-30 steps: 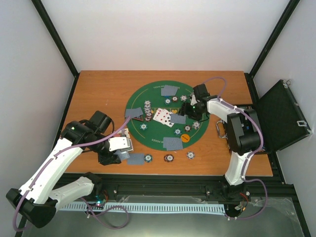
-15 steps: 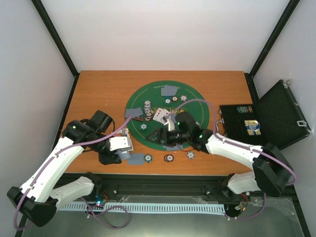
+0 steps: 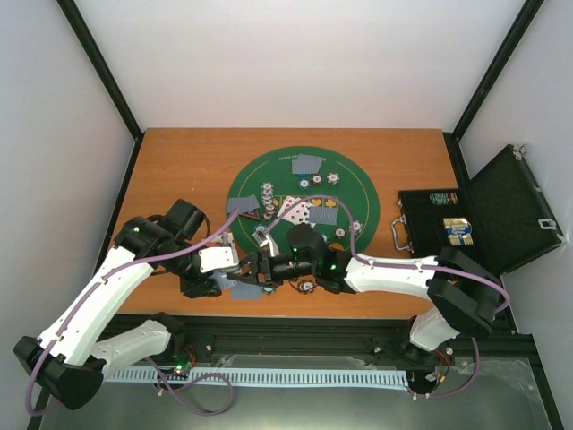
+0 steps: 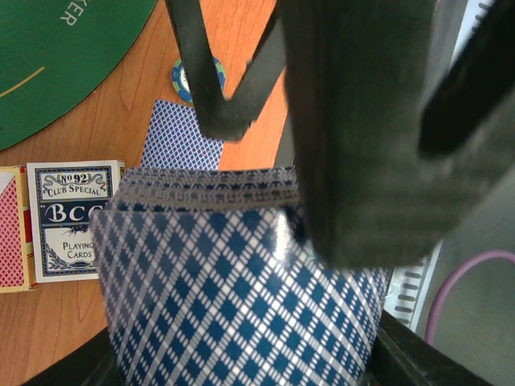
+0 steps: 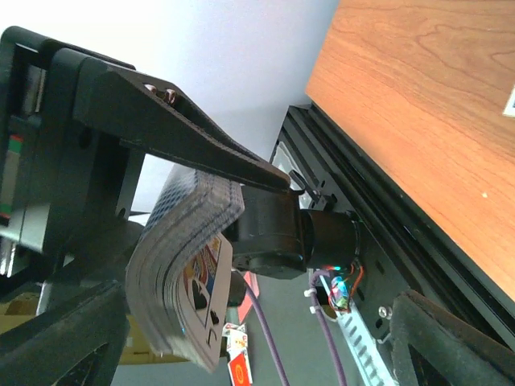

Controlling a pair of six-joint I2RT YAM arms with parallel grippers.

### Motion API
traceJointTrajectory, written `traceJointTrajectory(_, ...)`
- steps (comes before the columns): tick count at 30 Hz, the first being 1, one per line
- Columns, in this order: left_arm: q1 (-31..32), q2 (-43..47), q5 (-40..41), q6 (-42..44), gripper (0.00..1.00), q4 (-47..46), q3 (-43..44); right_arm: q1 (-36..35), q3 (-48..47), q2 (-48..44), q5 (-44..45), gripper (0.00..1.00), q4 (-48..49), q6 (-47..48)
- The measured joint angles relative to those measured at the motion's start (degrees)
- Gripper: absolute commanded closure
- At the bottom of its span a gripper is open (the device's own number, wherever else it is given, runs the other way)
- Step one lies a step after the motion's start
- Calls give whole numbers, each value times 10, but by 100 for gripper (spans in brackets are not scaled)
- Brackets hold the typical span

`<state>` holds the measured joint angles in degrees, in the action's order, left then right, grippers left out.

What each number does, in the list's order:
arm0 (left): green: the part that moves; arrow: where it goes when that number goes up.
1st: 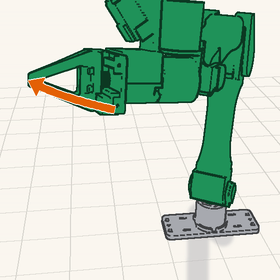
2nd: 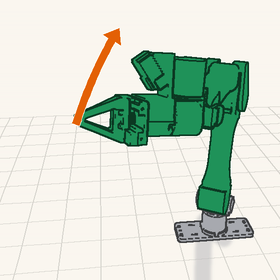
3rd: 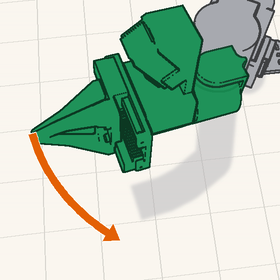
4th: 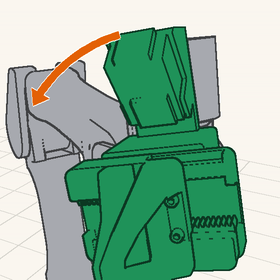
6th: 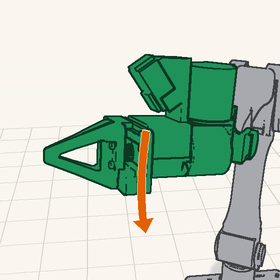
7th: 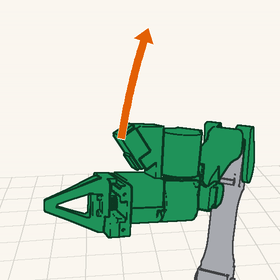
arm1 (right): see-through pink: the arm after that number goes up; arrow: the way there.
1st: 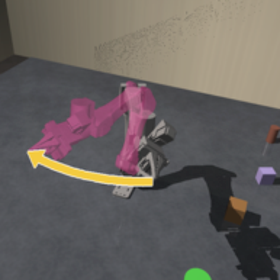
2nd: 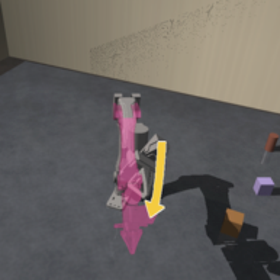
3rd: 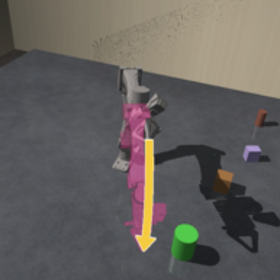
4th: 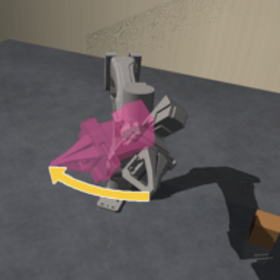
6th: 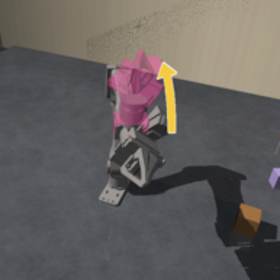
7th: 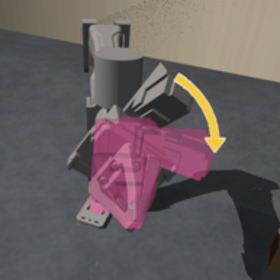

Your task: Distribute texas hold em gaming equipment

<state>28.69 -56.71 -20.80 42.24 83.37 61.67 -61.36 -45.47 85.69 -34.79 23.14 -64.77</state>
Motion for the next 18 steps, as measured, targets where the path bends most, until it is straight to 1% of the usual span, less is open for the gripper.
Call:
traceJointTrajectory(8, 0, 0, 1, 0, 64, 2, 4, -15, -40, 60, -6, 14, 34, -21)
traceJointTrajectory(12, -3, 2, 19, -2, 64, 9, 4, -15, -50, 86, -20, 16, 58, -33)
traceJointTrajectory(14, -3, 2, 27, -3, 64, 13, 4, -15, -51, 96, -25, 20, 73, -39)
traceJointTrajectory(18, -3, 2, 32, -3, 64, 15, 5, -15, -48, 104, -30, 30, 102, -53)
